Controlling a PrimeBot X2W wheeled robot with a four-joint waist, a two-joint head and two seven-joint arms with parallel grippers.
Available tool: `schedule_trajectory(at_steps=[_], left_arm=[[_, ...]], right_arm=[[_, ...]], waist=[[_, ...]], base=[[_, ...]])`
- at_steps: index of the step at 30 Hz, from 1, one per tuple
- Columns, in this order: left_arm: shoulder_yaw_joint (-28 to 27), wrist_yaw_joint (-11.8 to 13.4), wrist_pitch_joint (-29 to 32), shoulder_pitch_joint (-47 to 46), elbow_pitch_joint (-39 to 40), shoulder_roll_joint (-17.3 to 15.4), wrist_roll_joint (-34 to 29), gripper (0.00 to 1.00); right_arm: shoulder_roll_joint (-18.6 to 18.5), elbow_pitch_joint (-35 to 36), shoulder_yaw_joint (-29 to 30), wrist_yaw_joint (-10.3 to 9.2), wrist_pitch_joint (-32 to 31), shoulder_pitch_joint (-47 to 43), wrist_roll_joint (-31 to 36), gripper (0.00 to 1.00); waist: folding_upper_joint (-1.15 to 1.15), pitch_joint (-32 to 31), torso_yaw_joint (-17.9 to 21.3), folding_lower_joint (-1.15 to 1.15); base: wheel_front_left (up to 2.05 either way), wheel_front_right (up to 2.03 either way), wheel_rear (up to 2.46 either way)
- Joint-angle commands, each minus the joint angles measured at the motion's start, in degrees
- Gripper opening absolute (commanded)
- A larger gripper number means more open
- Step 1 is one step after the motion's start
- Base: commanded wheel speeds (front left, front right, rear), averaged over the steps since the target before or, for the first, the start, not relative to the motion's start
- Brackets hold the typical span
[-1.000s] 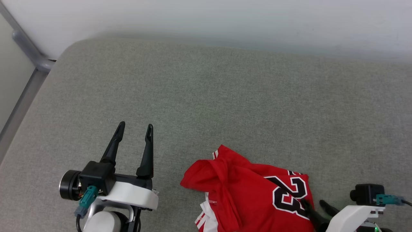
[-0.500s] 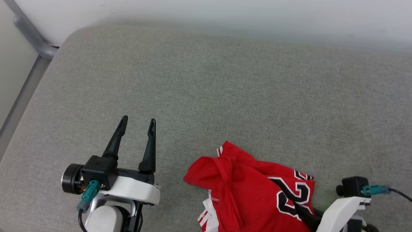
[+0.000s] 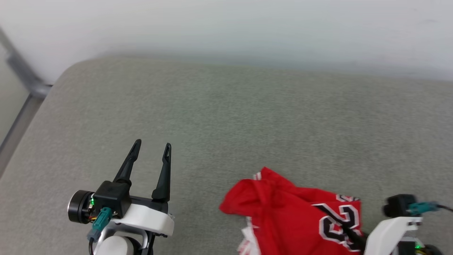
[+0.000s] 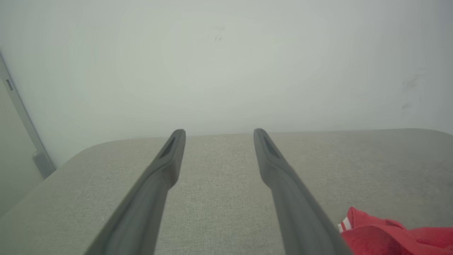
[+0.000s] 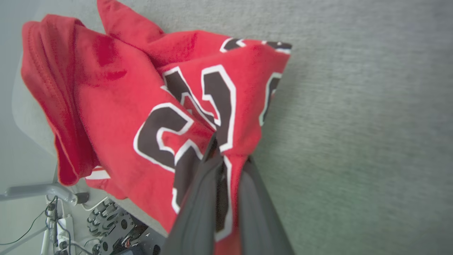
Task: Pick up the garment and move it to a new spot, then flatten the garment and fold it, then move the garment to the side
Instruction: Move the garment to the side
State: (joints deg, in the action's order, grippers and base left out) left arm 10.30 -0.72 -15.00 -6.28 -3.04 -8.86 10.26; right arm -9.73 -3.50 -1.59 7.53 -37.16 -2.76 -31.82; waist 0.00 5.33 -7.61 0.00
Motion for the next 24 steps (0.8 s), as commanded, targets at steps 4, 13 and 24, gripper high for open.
schedule_trajectory(at_steps=[4, 13, 24], left_arm=[[-0.26, -0.62, -0.2, 0.73, 0.34, -0.07, -0.53, 1.0], [-0.32, -1.31, -0.18, 0.62, 2.4, 0.49, -1.45, 1.0], [0.33, -3.02, 0.05, -7.15, 7.93, -2.78, -4.04, 1.0]], right_arm=[[-1.85, 1.31, 3.41, -0.06, -1.62, -0.98, 1.2, 0.0], [-5.72, 1.61, 7.29, -0.06, -4.22, 3.25, 4.02, 0.0], [-7.99, -7.35, 12.36, -0.07, 5.41, 21.45, 9.9, 0.0]], waist=[[0.0, -1.52, 4.95, 0.0], [0.0, 2.31, 16.41, 0.0], [0.0, 15.43, 24.54, 0.0]], base=[[0.0, 0.0, 0.0], [0.0, 0.0, 0.0], [0.0, 0.0, 0.0]])
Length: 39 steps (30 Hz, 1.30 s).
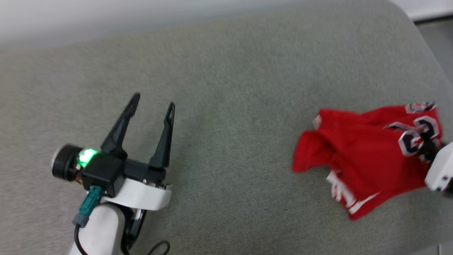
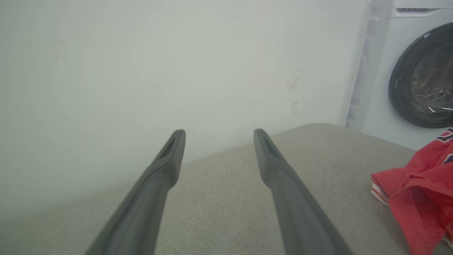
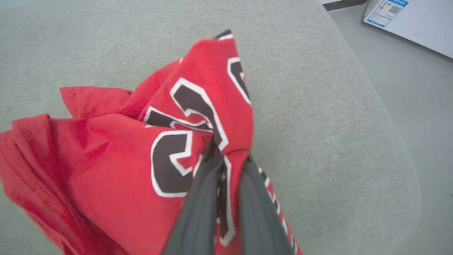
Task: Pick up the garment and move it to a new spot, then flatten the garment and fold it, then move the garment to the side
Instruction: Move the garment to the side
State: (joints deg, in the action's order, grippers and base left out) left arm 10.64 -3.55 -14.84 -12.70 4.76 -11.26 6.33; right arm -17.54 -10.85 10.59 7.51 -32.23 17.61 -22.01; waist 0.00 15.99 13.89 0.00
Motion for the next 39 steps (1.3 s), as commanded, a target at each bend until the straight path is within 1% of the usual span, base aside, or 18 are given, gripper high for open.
schedule_trajectory(at_steps=[1, 4, 5, 9, 12, 14, 16, 18, 19, 20, 25, 31, 33, 36, 39], left_arm=[[0.12, -0.39, 0.12, -1.7, 0.65, -0.65, -0.36, 1.0], [0.73, -1.01, 0.85, -4.72, 2.56, -1.57, -0.92, 1.0], [1.09, -1.21, 1.42, -6.61, 3.93, -2.16, -1.37, 1.0], [1.9, -1.85, 2.45, -10.43, 6.34, -3.27, -2.06, 1.0], [2.82, -2.24, 2.86, -12.67, 7.7, -3.75, -2.1, 1.0], [3.47, -2.38, 2.8, -13.68, 7.96, -3.78, -2.12, 1.0], [3.99, -2.48, 2.75, -14.43, 7.98, -3.82, -1.81, 1.0], [4.33, -2.62, 2.62, -14.96, 7.93, -3.89, -1.71, 1.0], [4.45, -2.66, 2.51, -15.11, 7.83, -3.9, -1.7, 1.0], [4.57, -2.68, 2.51, -15.22, 7.64, -3.88, -1.58, 1.0], [4.84, -2.39, 1.86, -14.46, 6.47, -3.67, -1.04, 1.0], [5.03, -1.45, 0.81, -12.09, 4.09, -2.41, 0.24, 1.0], [5.12, -1.4, 0.67, -11.56, 3.5, -2.05, 0.58, 1.0], [4.99, -0.64, 0.32, -9.59, 1.91, -1.23, 1.4, 1.0], [4.64, 0.25, -0.01, -6.95, 0.16, -0.32, 2.28, 1.0]], right_arm=[[-0.61, -1.01, 1.16, -0.05, 0.95, 2.8, 1.01, 0.0], [-2.03, -3.74, 4.43, -0.05, 2.69, 7.65, 3.02, 0.0], [-2.82, -5.68, 6.85, -0.05, 4.01, 10.99, 4.51, 0.0], [-4.51, -9.6, 11.94, -0.06, 5.58, 16.95, 7.2, 0.0], [-6.18, -11.99, 15.38, -0.07, 6.68, 19.86, 10.13, 0.0], [-7.16, -13.36, 15.99, -0.06, 7.6, 20.78, 12.79, 0.0], [-7.03, -14.6, 16.91, -0.05, 9.21, 21.73, 14.37, 0.0], [-6.13, -16.28, 17.55, -0.05, 10.39, 22.16, 15.51, 0.01], [-6.04, -16.77, 17.65, -0.05, 11.19, 22.36, 16.53, 0.25], [-5.66, -17.48, 18.12, -0.05, 11.74, 22.74, 16.65, 1.0], [-4.97, -18.47, 20.97, -0.05, 18.17, 23.19, 20.99, 1.0], [-3.96, -17.75, 23.74, -0.06, 25.72, 21.13, 24.56, 1.0], [-3.92, -17.4, 23.88, -0.06, 26.89, 20.35, 25.02, 1.0], [-3.11, -15.73, 23.4, -0.06, 29.75, 17.92, 25.5, 1.0], [-2.21, -13.98, 21.44, -0.06, 31.49, 14.4, 26.71, 1.0]], waist=[[0.0, 6.13, 3.1, 0.0], [0.0, 10.62, 2.98, 0.0], [0.0, 13.67, 2.7, 0.0], [0.0, 19.48, 1.34, 0.0], [0.0, 22.6, -0.02, 0.0], [0.0, 23.72, -0.85, 0.0], [0.0, 24.52, -1.4, 0.0], [0.0, 24.92, -1.77, 0.0], [0.0, 25.01, -1.92, 0.0], [0.0, 25.03, -2.07, 0.0], [0.0, 23.64, -2.69, 0.0], [0.0, 18.84, -3.69, 0.0], [0.0, 17.66, -4.07, 0.0], [0.0, 14.24, -4.98, 0.0], [0.0, 10.51, -5.53, 0.0]], base=[[0.0, 0.0, 0.0], [0.0, 0.0, 0.0], [0.0, 0.0, 0.0], [0.0, 0.0, 0.0], [0.0, 0.0, 0.0], [0.0, 0.0, 0.0], [0.0, 0.0, 0.0], [0.0, 0.0, 0.0], [0.0, 0.0, 0.0], [0.0, 0.0, 0.0], [0.0, 0.0, 0.0], [0.0, 0.0, 0.0], [0.0, 0.0, 0.0], [0.0, 0.0, 0.0], [0.0, 0.0, 0.0]])
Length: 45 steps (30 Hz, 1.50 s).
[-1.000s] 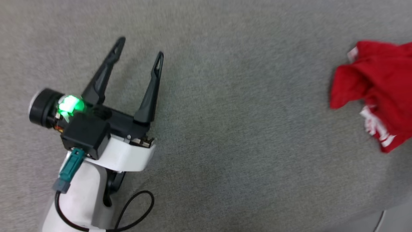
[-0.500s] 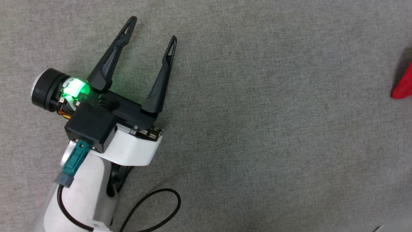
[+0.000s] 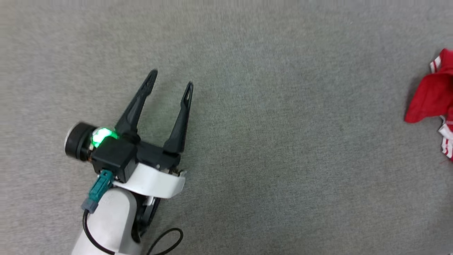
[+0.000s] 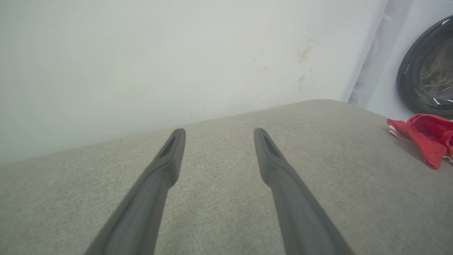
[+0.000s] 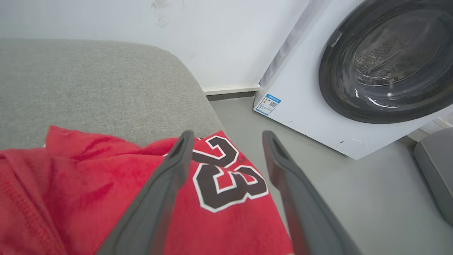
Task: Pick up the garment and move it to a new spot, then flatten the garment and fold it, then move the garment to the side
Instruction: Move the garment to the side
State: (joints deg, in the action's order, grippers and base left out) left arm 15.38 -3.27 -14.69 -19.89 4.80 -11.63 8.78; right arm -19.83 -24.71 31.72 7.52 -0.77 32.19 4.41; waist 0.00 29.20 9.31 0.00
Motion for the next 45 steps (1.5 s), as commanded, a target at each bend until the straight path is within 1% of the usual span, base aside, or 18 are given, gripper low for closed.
schedule_trajectory(at_steps=[1, 5, 12, 15, 19, 22, 26, 28, 31, 39, 45], left_arm=[[-0.32, 0.34, -0.17, 1.27, -0.29, 0.38, 0.18, 1.0], [-1.36, 1.72, -0.46, 5.03, -2.04, 1.88, 2.09, 1.0], [-3.03, 3.33, -0.57, 10.82, -3.37, 3.24, 2.87, 1.0], [-3.85, 3.77, -0.53, 12.86, -3.83, 3.53, 3.3, 1.0], [-4.87, 4.31, -0.53, 15.27, -4.69, 3.81, 3.91, 1.0], [-5.58, 4.06, -0.54, 16.89, -5.36, 3.61, 4.44, 1.0], [-5.85, 4.28, -0.49, 18.8, -6.75, 3.06, 4.21, 1.0], [-6.1, 4.27, -0.49, 19.75, -7.46, 3.33, 4.84, 1.0], [-6.3, 4.5, -0.49, 20.68, -8.38, 2.84, 4.77, 1.0], [-6.79, 4.75, -0.49, 22.04, -9.85, 2.09, 3.98, 1.0], [-6.96, 4.61, -0.5, 22.79, -10.81, 2.34, 3.89, 1.0]], right_arm=[[0.72, 0.45, -0.36, -0.07, 0.61, -0.91, -0.25, 1.0], [2.93, 2.33, -2.73, -0.07, 2.51, -5.1, -1.15, 1.0], [7.31, 6.78, -6.33, -0.06, 5.34, -13.28, -4.3, 1.0], [8.6, 9.51, -8.16, -0.07, 5.74, -17.26, -5.23, 1.0], [11.4, 14.17, -11.28, -0.07, 6.21, -22.02, -7.33, 1.0], [13.15, 17.3, -14.24, -0.06, 5.57, -25.58, -8.02, 1.0], [14.38, 20.77, -19.33, -0.06, 4.4, -29.59, -9.77, 1.0], [14.88, 22.56, -21.07, -0.06, 3.73, -31.55, -10.42, 1.0], [15.67, 25.85, -23.12, -0.06, 2.48, -34.18, -10.81, 1.0], [16.81, 33.97, -24.61, -0.06, -0.09, -40.01, -11.12, 1.0], [17.0, 37.37, -24.75, -0.06, -1.37, -42.7, -11.53, 1.0]], waist=[[0.0, -3.91, -1.08, 0.0], [0.0, -8.74, -2.16, 0.0], [0.0, -16.52, -5.24, 0.0], [0.0, -19.17, -6.57, 0.0], [0.0, -22.19, -8.15, 0.0], [0.0, -24.4, -9.21, 0.0], [0.0, -27.2, -10.69, 0.0], [0.0, -28.64, -11.48, 0.0], [0.0, -29.88, -12.22, 0.0], [0.0, -31.57, -12.47, 0.0], [0.0, -32.22, -11.97, 0.0]], base=[[0.0, 0.0, 0.0], [0.0, 0.0, 0.0], [0.0, 0.0, 0.0], [0.0, 0.0, 0.0], [0.0, 0.0, 0.0], [0.0, 0.0, 0.0], [0.0, 0.0, 0.0], [0.0, 0.0, 0.0], [0.0, 0.0, 0.0], [0.0, 0.0, 0.0], [0.0, 0.0, 0.0]])
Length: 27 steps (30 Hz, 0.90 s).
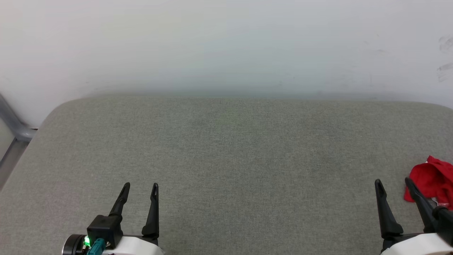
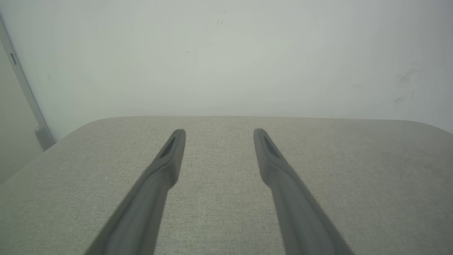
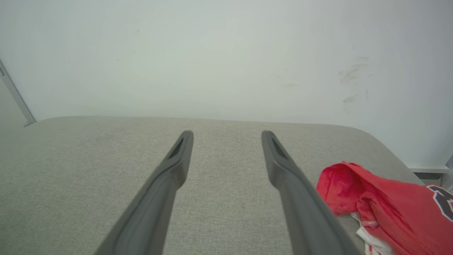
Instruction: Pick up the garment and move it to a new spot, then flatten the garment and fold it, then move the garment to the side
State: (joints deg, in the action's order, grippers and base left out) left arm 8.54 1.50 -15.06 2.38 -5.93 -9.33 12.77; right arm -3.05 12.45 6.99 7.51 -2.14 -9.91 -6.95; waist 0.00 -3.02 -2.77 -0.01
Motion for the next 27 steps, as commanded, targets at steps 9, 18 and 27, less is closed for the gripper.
schedule_trajectory(at_steps=[9, 18, 27], left_arm=[[-0.41, -0.43, -0.13, -0.24, -0.89, 0.22, -0.56, 1.0], [-0.58, -0.8, -0.13, -1.01, -1.32, 0.41, -1.15, 1.0], [-1.06, -1.23, 1.54, -0.17, -3.37, 1.16, 3.49, 0.0]], right_arm=[[0.26, 1.02, -0.75, -0.05, -0.68, -0.56, -1.08, 1.0], [0.26, 0.61, -1.32, -0.05, -0.48, 0.18, -0.95, 1.0], [0.0, -2.34, -1.59, 0.0, -0.82, 0.06, -5.89, 0.0]], waist=[[0.0, 0.16, 0.56, 0.01], [0.0, 0.76, 0.16, 0.01], [0.0, 0.89, 0.23, 0.01]], base=[[0.0, 0.0, 0.0], [0.0, 0.0, 0.0], [0.0, 0.0, 0.0]])
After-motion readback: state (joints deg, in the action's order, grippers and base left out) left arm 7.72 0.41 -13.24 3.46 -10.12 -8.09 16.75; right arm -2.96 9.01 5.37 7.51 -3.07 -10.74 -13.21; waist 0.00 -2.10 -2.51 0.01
